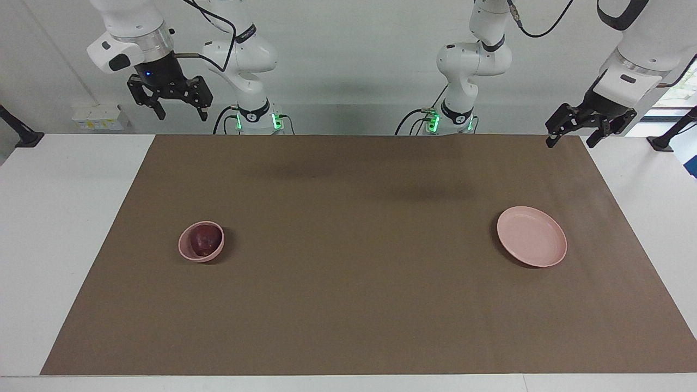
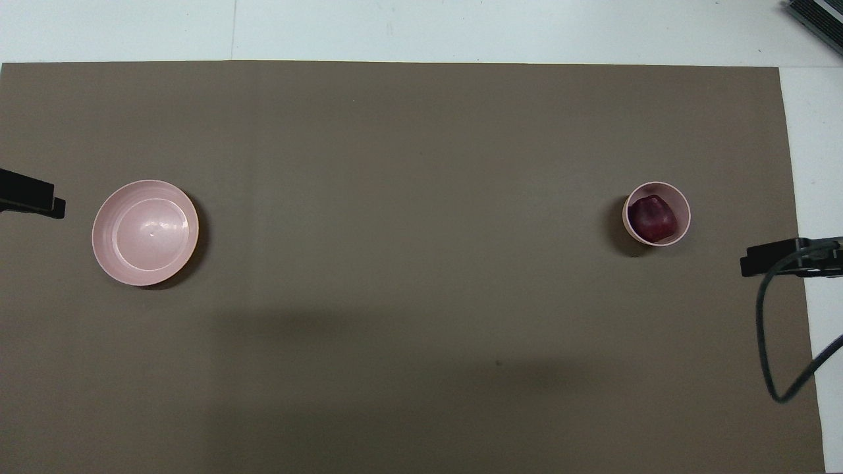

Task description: Move apple from plate to bowl

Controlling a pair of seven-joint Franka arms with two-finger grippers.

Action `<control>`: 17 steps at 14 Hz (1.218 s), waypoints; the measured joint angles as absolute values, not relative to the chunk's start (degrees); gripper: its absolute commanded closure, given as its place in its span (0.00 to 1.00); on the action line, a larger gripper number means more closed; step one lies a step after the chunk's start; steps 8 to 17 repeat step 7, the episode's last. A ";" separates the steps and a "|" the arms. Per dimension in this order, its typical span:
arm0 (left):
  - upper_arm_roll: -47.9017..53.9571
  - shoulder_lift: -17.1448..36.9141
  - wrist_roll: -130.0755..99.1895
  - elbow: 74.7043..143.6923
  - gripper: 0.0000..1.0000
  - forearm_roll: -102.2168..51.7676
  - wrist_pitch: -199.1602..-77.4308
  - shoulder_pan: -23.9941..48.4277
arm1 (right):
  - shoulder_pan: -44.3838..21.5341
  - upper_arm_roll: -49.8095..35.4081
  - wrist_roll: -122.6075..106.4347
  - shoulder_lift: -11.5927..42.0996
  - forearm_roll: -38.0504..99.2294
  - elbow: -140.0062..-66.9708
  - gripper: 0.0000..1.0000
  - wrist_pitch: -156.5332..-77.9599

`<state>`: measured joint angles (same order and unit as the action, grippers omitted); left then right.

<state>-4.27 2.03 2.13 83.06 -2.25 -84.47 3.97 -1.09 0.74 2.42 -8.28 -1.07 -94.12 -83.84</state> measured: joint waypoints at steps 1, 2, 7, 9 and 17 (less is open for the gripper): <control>-4.27 2.03 2.13 83.06 0.00 -2.25 -84.47 3.97 | -1.01 0.79 2.42 -8.23 -1.07 -93.99 0.00 -83.78; -4.27 2.03 2.13 83.06 0.00 -2.25 -84.47 3.97 | -0.91 0.85 2.42 -7.93 -1.07 -93.32 0.00 -83.52; -4.27 2.03 2.13 83.06 0.00 -2.25 -84.47 3.97 | -0.20 1.17 2.42 -5.12 -1.07 -89.32 0.00 -83.05; -4.27 2.03 2.13 83.06 0.00 -2.25 -84.47 3.97 | -0.20 1.17 2.42 -5.12 -1.07 -89.32 0.00 -83.05; -4.27 2.03 2.13 83.06 0.00 -2.25 -84.47 3.97 | -0.20 1.17 2.42 -5.12 -1.07 -89.32 0.00 -83.05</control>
